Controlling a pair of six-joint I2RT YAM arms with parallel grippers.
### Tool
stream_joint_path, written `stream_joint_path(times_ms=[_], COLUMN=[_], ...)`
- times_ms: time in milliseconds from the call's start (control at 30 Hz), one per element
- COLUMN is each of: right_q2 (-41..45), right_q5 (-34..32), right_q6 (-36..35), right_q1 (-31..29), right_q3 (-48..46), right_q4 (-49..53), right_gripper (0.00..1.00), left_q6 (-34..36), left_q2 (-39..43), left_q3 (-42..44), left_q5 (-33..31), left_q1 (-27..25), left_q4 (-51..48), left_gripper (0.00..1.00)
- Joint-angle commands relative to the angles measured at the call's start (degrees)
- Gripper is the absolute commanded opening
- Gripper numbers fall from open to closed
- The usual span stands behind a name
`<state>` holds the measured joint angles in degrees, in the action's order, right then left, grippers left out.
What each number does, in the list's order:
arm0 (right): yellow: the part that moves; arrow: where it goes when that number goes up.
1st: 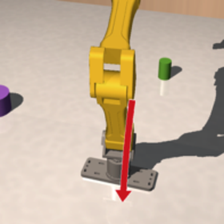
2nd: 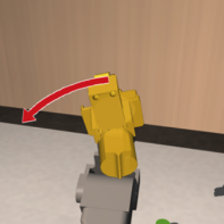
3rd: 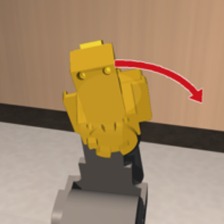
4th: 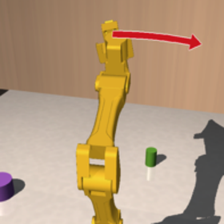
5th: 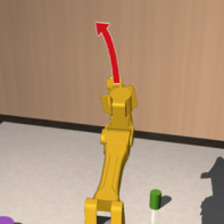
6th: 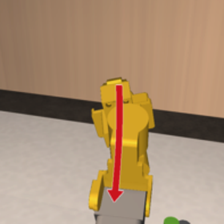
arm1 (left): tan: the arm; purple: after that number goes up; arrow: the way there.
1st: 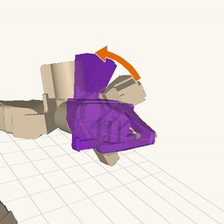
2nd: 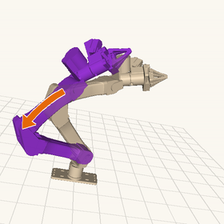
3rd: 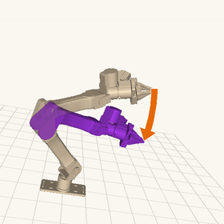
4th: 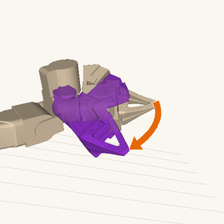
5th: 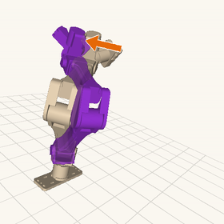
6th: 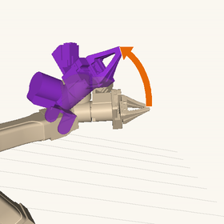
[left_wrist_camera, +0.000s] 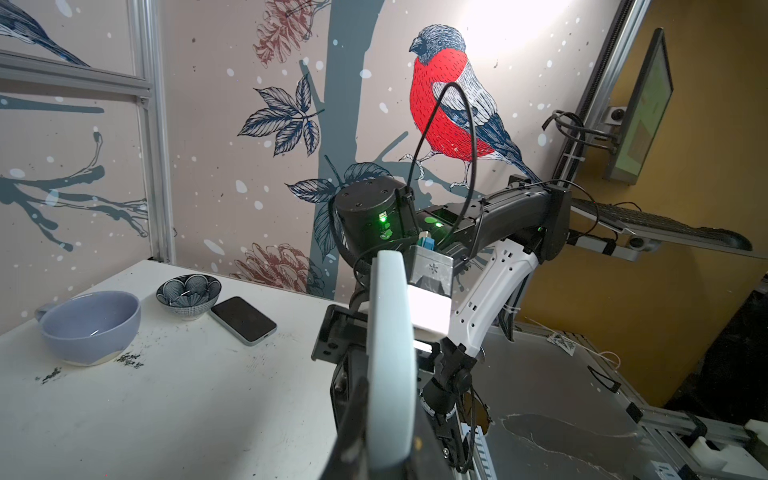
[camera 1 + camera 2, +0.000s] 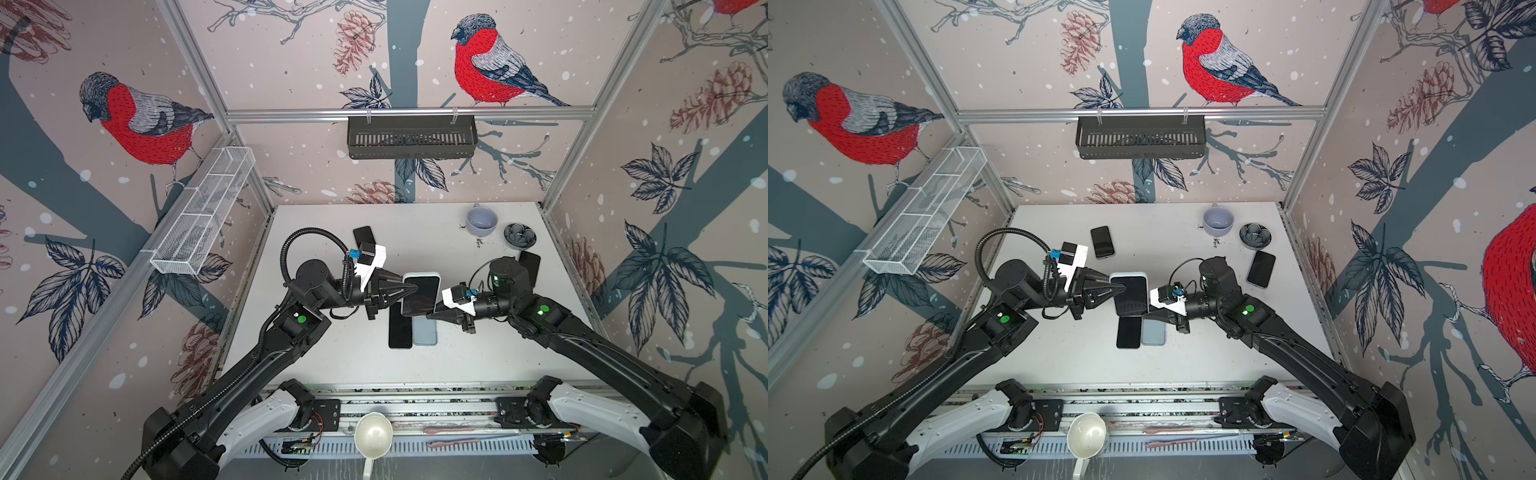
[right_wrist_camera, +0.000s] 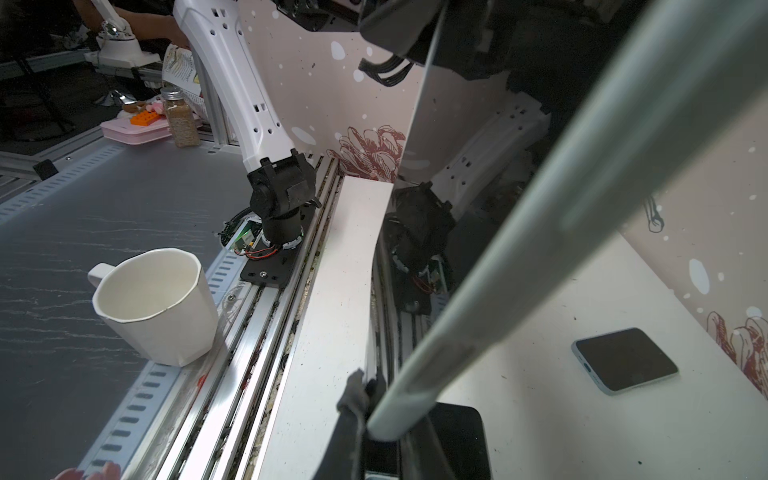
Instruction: Take the phone out of the phone case
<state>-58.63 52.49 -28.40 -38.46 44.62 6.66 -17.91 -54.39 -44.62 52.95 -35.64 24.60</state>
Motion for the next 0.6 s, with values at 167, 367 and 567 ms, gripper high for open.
stream_joint_path(times_ms=[167, 367, 567], right_q2=[-1.66, -4.44, -3.69], right_q5=[-5.31, -22.98, -45.22], right_q6=[-10.88, -19.53, -24.59], right_q1=[-0.10, -2.76, -5.20], right_q3=[-0.39, -0.36, -6.05], right_q4=[-4.37, -10.22, -20.90], right_gripper=[0.00, 0.00, 0.00], left_q6=[-3.07, -4.55, -5.74], left_q2=[-2.11, -5.36, -6.03], left_q3=[-0.71, -1.89, -2.10], left_q5=[2.24, 3.33, 1.99], left_q1=[-0.57, -0.53, -0.38], left_q4=[4.60, 5.11, 5.72], left_gripper=[0.00, 0.00, 0.00])
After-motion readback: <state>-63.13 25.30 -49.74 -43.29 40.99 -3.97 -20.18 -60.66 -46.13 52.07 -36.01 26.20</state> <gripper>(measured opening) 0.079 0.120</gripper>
